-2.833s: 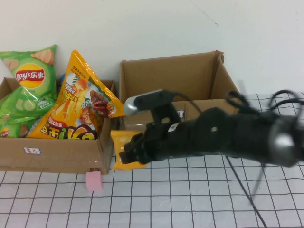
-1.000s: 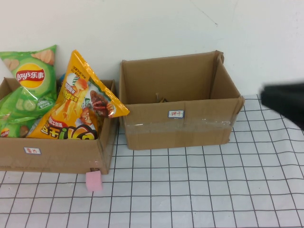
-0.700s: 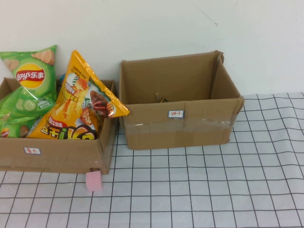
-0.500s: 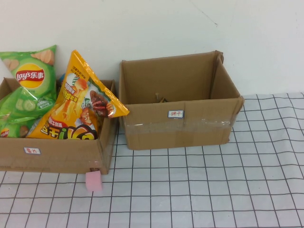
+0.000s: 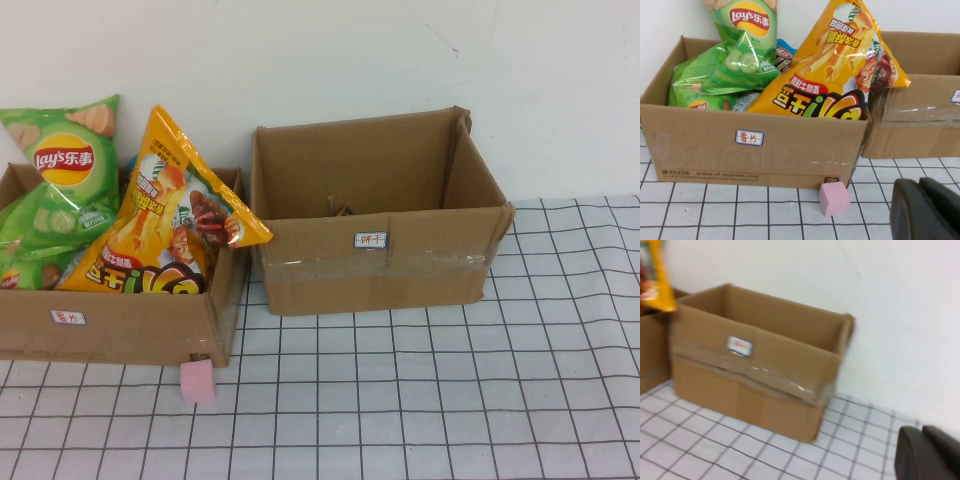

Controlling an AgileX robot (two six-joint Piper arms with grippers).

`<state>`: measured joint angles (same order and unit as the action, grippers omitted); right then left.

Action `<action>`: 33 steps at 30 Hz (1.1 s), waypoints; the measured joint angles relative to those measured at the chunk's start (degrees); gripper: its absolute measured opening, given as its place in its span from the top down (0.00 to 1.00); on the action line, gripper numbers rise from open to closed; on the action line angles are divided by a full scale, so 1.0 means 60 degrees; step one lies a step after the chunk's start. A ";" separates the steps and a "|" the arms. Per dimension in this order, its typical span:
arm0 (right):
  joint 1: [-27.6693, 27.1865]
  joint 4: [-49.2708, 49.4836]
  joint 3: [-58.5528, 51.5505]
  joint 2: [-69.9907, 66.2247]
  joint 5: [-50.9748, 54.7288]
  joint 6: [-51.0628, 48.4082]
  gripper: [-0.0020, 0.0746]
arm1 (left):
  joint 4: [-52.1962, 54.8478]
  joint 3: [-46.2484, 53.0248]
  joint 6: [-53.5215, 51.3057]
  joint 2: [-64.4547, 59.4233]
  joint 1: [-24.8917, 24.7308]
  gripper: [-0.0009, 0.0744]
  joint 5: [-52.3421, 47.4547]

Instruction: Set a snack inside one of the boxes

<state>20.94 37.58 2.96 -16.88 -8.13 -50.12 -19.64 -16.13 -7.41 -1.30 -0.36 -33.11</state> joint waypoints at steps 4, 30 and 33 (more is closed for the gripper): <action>-0.1165 -0.3719 -0.0634 0.0827 0.0391 0.4256 0.97 | 0.0000 0.0000 0.0000 0.0000 0.0000 0.99 0.0000; -0.4267 -0.7434 -0.0750 0.2896 0.4628 0.8060 0.97 | 0.0000 0.0000 0.0000 0.0000 0.0000 0.99 0.0000; -0.4267 -0.7434 -0.0750 0.2896 0.4628 0.8060 0.97 | 0.0000 0.0000 0.0000 0.0000 0.0000 0.99 0.0000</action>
<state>-4.66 -7.03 -1.54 0.50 19.63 -1.76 -19.64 -16.13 -7.41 -1.30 -0.36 -33.11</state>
